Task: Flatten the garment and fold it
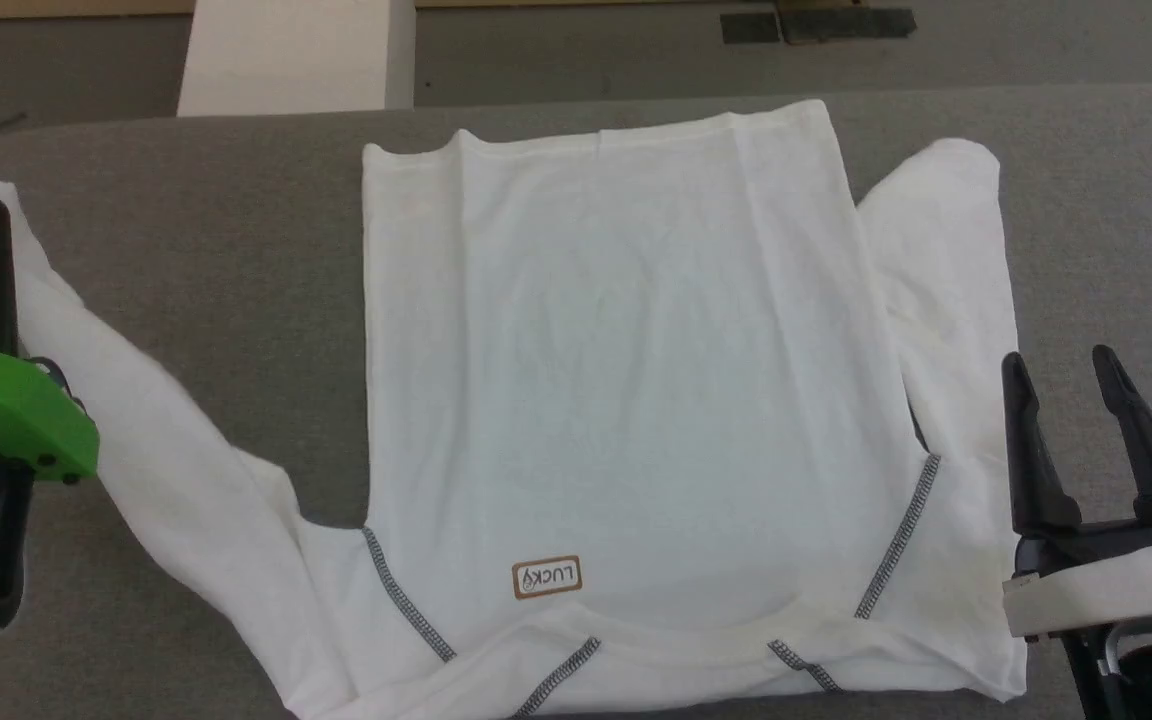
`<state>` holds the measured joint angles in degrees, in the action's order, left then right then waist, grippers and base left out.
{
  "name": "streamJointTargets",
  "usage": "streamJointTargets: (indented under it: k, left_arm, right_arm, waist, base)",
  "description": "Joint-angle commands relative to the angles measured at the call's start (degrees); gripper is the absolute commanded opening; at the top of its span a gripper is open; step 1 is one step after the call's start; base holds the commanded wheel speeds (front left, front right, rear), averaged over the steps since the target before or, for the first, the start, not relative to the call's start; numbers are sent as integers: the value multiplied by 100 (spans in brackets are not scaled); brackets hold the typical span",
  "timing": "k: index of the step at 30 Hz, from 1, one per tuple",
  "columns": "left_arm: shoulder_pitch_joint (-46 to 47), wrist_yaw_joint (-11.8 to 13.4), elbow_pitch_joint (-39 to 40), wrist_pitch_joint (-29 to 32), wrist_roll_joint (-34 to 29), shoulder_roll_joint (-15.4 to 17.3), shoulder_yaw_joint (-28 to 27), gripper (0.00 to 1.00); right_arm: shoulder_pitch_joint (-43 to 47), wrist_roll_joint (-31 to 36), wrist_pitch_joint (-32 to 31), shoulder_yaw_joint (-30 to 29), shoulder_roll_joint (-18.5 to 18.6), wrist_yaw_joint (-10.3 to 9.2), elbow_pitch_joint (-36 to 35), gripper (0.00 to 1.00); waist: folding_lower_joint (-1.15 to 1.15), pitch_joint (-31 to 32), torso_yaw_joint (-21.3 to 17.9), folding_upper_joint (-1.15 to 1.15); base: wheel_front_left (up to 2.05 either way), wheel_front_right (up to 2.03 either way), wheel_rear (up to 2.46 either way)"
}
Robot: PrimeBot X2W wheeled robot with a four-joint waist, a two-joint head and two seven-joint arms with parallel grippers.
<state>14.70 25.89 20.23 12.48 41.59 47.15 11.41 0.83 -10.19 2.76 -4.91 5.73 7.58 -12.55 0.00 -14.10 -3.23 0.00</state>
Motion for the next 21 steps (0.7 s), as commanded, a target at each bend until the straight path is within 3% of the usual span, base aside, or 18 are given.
streamJointTargets:
  k: [1,6,12,16,21]
  left_arm:
    - [-146,84,276,61,-25,97,-35,0]
    - [-286,148,1066,167,-127,271,-32,0]
    - [42,-71,1741,389,-311,-73,822,0]
    - [656,-486,1689,621,-468,-848,1950,0]
    - [1408,-1086,649,706,-510,-2298,3299,0]
  right_arm:
    - [72,21,-19,-18,-21,-9,-32,100]
    - [171,40,-98,3,-50,-9,-107,100]
    - [199,16,-135,63,-47,-9,-104,100]
    - [179,-9,-130,100,-36,-9,-85,100]
    - [113,-49,-96,97,-48,-9,-70,100]
  waist:
    - [0,398,367,0]
    - [0,507,425,0]
    - [0,569,387,0]
    - [0,552,308,0]
    - [0,446,136,0]
  base:
    - [0,0,0]
    - [0,0,0]
    - [0,0,0]
    - [0,0,0]
    - [0,0,0]
